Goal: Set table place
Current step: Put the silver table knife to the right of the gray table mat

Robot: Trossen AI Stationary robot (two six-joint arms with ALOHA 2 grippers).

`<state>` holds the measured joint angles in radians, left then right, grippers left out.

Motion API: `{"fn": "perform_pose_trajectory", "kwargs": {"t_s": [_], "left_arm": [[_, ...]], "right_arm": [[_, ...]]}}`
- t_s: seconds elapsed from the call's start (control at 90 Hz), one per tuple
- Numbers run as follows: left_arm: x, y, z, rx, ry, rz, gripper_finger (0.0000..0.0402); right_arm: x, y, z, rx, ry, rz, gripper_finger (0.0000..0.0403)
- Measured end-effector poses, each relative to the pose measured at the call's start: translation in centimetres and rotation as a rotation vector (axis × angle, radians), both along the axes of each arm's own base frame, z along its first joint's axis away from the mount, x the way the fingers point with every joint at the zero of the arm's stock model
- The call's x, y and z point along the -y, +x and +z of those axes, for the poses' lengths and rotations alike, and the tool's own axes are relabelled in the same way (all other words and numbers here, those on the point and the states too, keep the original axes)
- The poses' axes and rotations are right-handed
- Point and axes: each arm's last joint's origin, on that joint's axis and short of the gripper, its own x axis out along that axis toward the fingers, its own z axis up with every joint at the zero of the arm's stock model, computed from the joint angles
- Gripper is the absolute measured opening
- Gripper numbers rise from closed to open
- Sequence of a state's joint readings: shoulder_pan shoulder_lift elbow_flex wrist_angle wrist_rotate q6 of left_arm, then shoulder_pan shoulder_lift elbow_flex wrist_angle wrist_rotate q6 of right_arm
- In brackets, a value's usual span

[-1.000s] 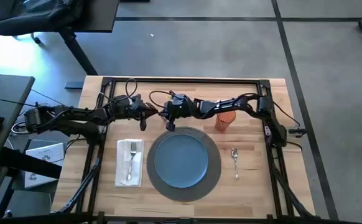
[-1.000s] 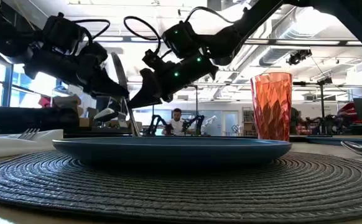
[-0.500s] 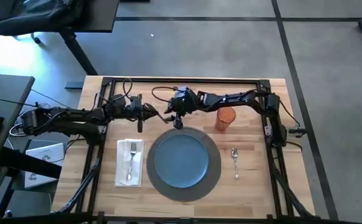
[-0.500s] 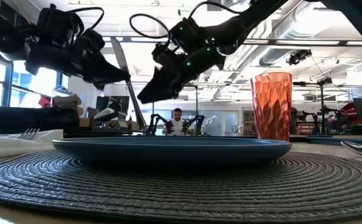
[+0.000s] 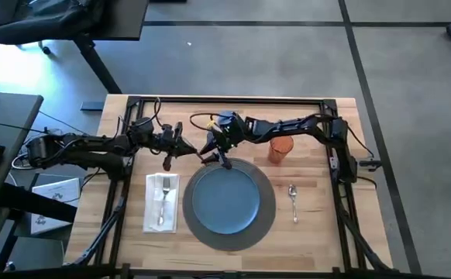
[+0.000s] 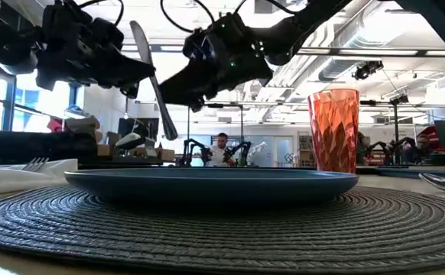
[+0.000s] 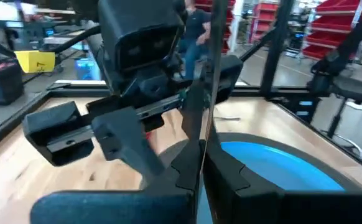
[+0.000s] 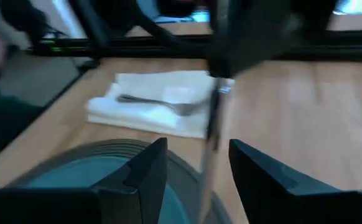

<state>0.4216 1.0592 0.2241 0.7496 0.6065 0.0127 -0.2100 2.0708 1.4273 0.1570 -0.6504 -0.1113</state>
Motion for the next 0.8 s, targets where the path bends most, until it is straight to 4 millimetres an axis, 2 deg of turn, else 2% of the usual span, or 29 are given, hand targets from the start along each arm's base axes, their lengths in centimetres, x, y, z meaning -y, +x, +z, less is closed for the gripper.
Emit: {"fn": "perform_pose_trajectory", "kwargs": {"t_s": [0.211,0.556,0.8], "left_arm": [[0.4,0.1,0.1,0.016,0.013,-0.03,0.0],[0.6,0.2,0.2,0.016,0.006,-0.034,0.0],[0.5,0.2,0.1,0.012,0.007,-0.009,0.0]], "right_arm": [[-1.2,0.3,0.2,0.024,-0.002,0.036,0.0136],[-1.2,0.4,0.5,0.063,-0.013,0.03,0.0107],[-1.5,0.7,0.4,0.055,-0.099,-0.083,0.0062]]}}
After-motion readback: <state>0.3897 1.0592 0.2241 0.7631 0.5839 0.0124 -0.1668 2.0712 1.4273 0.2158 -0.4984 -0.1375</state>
